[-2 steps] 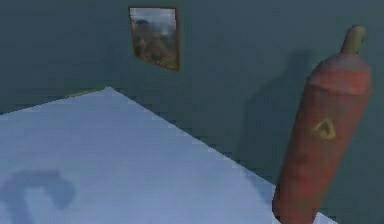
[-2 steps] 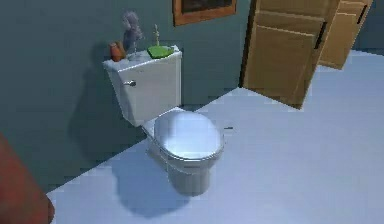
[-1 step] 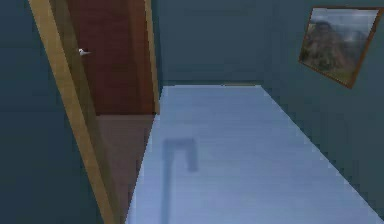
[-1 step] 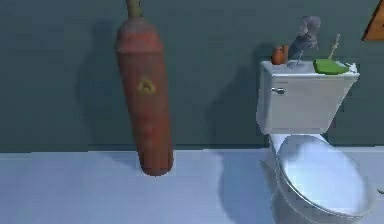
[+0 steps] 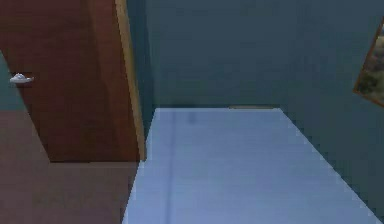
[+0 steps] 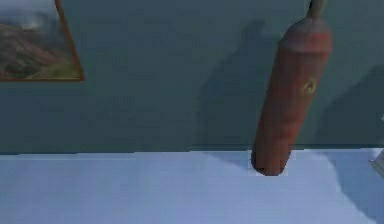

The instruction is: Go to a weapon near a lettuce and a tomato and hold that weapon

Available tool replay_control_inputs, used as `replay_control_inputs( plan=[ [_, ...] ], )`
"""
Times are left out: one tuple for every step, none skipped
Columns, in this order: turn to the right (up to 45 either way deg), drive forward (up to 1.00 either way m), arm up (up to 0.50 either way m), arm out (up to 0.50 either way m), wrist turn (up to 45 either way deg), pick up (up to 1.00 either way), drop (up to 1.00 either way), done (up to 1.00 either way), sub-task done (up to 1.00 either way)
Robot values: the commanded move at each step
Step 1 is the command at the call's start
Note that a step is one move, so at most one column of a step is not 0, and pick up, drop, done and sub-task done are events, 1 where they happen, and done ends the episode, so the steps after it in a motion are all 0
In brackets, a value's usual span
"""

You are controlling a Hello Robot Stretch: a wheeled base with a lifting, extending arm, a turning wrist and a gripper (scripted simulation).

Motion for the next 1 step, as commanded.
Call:
replay_control_inputs(
  plan=[
    [-42.0, 0.0, 0.0, 0.0, 0.0, 0.0, 0.0, 0.0, 0.0]
  ],
)
